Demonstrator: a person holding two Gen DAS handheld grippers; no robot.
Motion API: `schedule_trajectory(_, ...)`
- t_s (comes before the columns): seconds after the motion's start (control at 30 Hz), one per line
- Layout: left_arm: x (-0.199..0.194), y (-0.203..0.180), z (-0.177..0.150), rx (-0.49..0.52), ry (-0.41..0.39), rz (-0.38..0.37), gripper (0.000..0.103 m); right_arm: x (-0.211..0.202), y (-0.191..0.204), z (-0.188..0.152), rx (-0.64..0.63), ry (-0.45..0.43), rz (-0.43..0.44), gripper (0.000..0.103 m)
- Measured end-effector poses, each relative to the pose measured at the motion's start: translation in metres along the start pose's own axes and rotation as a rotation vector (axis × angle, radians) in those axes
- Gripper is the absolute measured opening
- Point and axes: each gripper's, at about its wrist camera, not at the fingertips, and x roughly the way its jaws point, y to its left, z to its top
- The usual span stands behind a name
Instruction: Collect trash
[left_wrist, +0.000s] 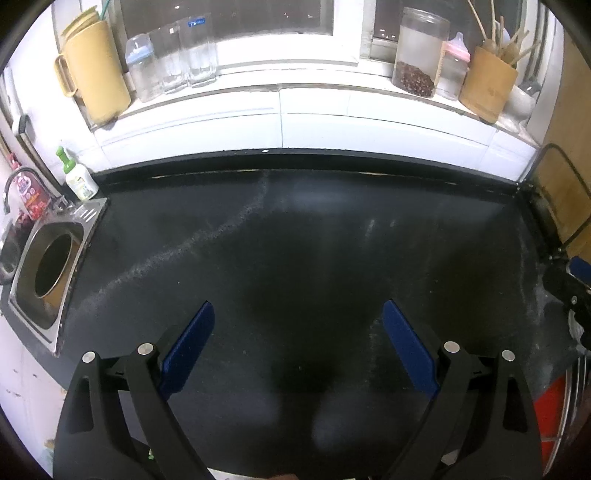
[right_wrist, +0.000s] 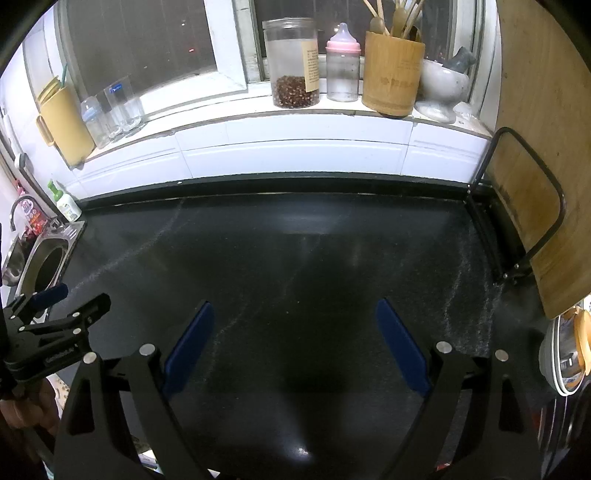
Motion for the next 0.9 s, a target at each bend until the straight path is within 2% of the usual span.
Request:
schedule_trajectory(0.53, -0.0058, -0.0019, 0.001, 0.02, -0.029, 0.005, 0.09, 0.0048, -0.0005, 0.0023, 0.003, 0.003, 0.002, 0.086)
schedule_trajectory(0.9, -0.0074, -0.0001, 0.003, 0.017, -0.022, 0.006, 0.093, 0.0046, -0.0004, 0.0027, 0.003, 0.002, 0.003, 0.086)
